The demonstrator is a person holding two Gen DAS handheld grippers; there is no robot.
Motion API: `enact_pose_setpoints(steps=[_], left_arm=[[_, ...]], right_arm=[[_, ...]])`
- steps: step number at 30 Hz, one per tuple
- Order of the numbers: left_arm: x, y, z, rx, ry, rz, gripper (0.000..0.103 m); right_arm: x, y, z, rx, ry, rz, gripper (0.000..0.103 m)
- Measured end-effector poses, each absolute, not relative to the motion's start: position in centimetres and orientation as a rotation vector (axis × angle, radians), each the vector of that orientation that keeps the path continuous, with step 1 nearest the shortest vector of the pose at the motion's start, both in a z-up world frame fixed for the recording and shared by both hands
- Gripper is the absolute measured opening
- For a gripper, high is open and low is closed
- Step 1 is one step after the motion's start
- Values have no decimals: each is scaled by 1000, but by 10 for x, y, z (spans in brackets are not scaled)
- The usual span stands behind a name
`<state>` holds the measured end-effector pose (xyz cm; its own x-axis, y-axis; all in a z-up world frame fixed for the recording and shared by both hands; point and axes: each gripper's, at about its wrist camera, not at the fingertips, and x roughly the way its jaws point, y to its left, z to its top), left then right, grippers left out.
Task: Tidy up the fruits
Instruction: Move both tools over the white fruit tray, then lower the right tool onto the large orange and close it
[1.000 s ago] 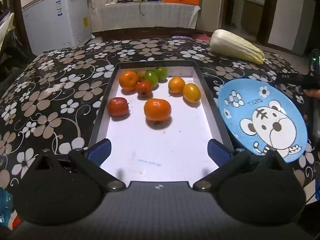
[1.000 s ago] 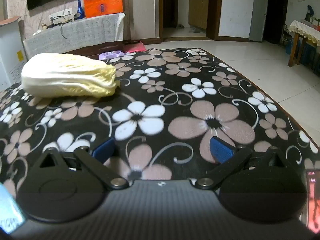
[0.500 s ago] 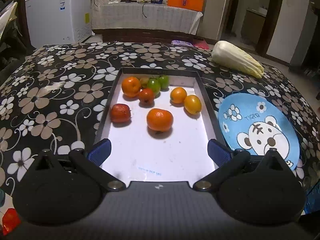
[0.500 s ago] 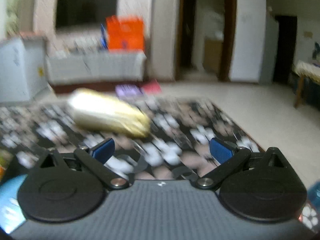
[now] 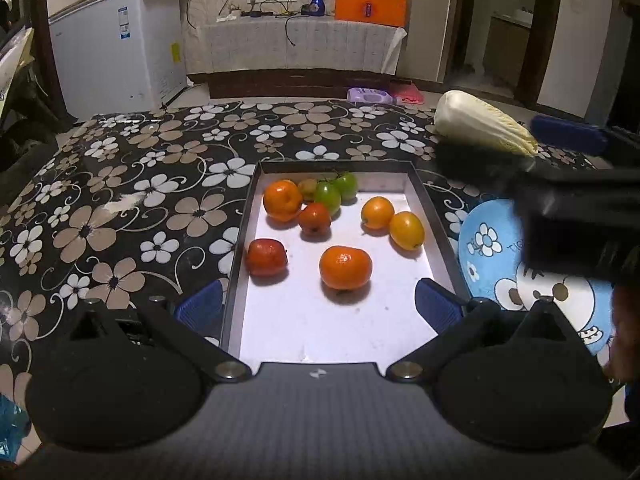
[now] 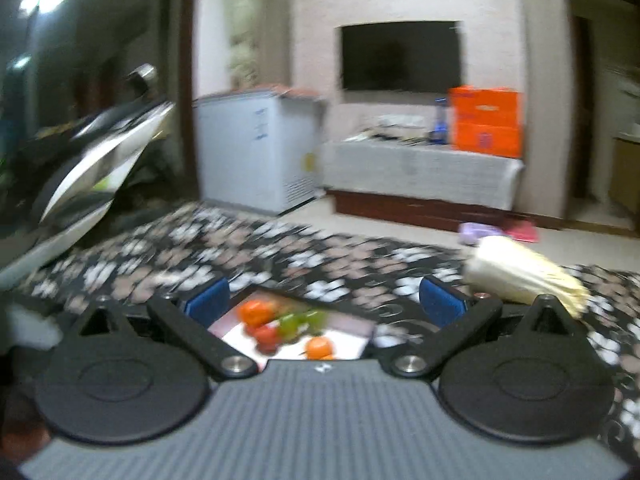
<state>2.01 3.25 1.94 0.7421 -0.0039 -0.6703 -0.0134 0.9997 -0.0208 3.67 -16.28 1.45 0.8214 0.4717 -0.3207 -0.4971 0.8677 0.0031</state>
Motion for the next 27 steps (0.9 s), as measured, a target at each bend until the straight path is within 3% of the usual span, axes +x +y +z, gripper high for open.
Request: enact_pose_setpoints(steps=[10, 14, 27], left_arm=[[18, 37, 12, 2, 725, -14, 103], [20, 35, 7, 22, 734, -29, 103], [22, 37, -2, 25, 745, -58, 102]], right_arm=[[36, -130, 2, -104, 439, 669, 99], [38, -128, -7, -110, 489, 690, 78], [40, -124, -16, -141, 551, 747, 74]])
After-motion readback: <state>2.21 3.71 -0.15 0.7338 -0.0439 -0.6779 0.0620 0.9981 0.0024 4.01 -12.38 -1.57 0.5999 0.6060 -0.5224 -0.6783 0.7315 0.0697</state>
